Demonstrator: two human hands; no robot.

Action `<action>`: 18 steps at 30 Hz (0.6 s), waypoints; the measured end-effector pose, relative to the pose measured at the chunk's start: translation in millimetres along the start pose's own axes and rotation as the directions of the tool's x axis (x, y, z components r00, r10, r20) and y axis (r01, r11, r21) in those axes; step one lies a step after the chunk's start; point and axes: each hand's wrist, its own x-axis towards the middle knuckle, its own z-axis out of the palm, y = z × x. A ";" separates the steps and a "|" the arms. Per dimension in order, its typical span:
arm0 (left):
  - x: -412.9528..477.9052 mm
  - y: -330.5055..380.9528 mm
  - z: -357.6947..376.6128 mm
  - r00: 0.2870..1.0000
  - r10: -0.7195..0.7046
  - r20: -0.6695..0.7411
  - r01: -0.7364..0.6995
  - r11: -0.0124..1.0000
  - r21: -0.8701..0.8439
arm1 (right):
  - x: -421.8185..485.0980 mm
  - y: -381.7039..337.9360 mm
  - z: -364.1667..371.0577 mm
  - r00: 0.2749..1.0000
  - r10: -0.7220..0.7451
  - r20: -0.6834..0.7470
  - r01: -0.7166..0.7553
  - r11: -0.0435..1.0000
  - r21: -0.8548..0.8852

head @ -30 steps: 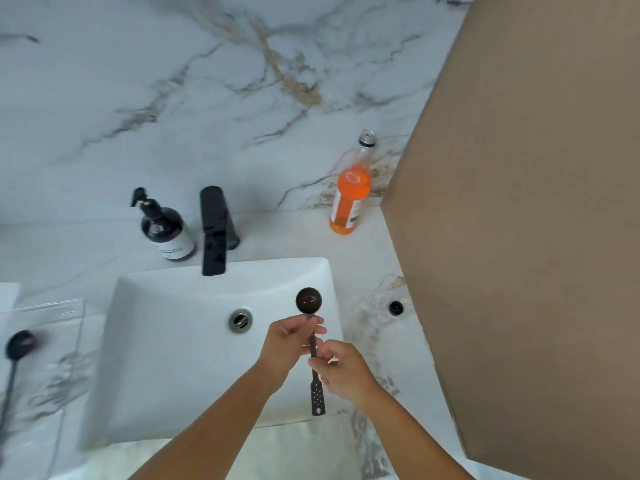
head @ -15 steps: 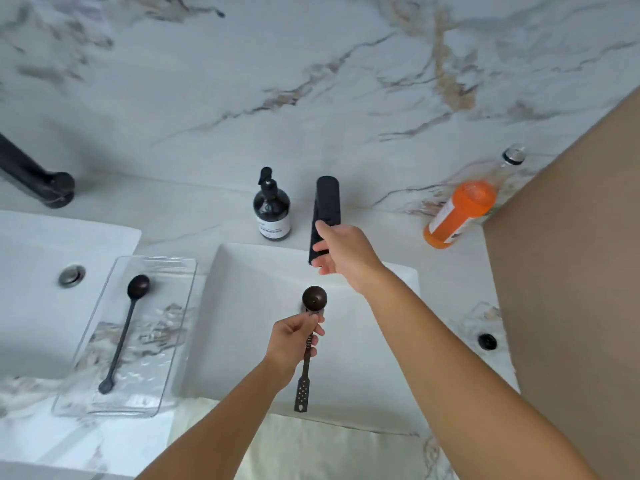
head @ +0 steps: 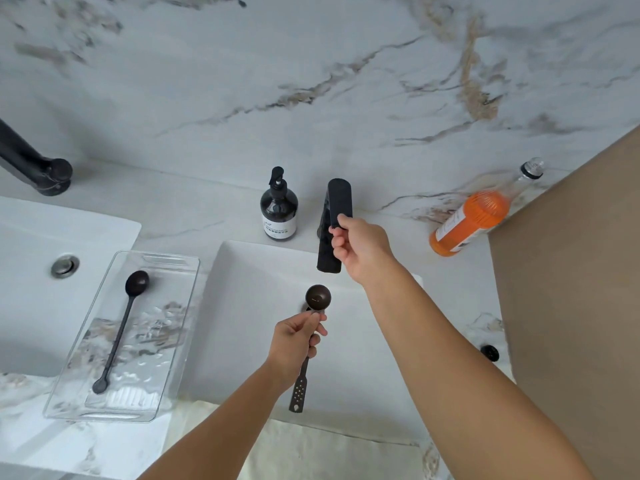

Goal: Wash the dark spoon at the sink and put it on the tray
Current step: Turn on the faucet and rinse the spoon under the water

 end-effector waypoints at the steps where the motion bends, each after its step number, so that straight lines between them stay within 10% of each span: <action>1: 0.9 0.5 0.1 1.000 -0.002 -0.004 0.002 1.000 0.001 | 0.0 0.0 1.4 1.000 -0.009 -0.013 0.009 1.000 0.006; 12: -1.4 0.1 8.5 0.999 -0.014 -0.039 0.014 1.000 0.006 | -1.8 -6.9 -3.2 0.990 -0.101 0.102 0.094 0.993 0.069; 18: 5.5 9.2 10.5 0.999 0.002 -0.055 -0.004 1.000 -0.023 | 21.3 38.9 -49.5 0.980 -0.091 -0.175 0.066 0.988 -0.143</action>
